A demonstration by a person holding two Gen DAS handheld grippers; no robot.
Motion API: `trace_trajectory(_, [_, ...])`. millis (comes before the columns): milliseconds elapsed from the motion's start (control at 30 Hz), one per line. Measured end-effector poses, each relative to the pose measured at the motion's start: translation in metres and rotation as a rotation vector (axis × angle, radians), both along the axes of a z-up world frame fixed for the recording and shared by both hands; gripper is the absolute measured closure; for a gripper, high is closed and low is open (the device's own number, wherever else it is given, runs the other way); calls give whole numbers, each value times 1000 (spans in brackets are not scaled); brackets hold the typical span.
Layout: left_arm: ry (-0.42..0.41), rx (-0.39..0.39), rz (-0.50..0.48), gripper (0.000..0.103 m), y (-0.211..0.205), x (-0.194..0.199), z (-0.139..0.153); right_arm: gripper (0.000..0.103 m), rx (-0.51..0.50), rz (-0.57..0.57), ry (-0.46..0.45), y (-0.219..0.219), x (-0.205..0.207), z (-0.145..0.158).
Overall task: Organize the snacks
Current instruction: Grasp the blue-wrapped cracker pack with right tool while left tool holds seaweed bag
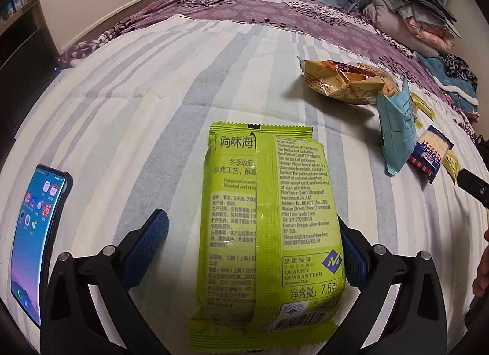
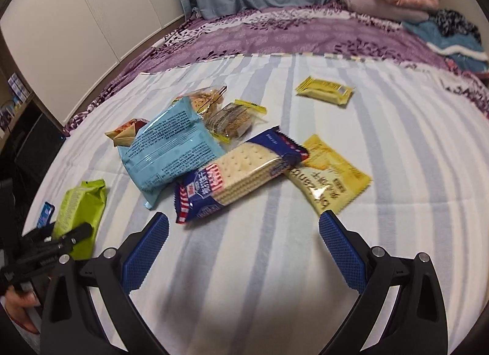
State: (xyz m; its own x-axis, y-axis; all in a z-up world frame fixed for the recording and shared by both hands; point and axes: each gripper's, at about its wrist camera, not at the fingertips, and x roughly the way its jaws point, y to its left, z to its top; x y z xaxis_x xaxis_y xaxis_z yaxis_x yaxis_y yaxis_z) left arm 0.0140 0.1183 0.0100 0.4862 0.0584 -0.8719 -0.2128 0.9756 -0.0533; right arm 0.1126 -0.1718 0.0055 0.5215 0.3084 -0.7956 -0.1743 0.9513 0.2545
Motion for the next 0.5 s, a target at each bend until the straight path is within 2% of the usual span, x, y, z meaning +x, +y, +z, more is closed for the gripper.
trace_trajectory(133, [-3,-1,-8,2,0,0,0,5,32,13,26,13,13,-6])
trace_trajectory(300, [-8,5,-19,2,-1,-1,-1,9,-55,8,20,29,33,-12])
trace_trajectory(367, [-11,8,-24,2,-1,-2,-1,15,-97,-10,25,32,43,-16])
trace_trajectory(500, [-12,15,-37,2,-3,-4,-2,16,-118,-24,24,37,55,-17])
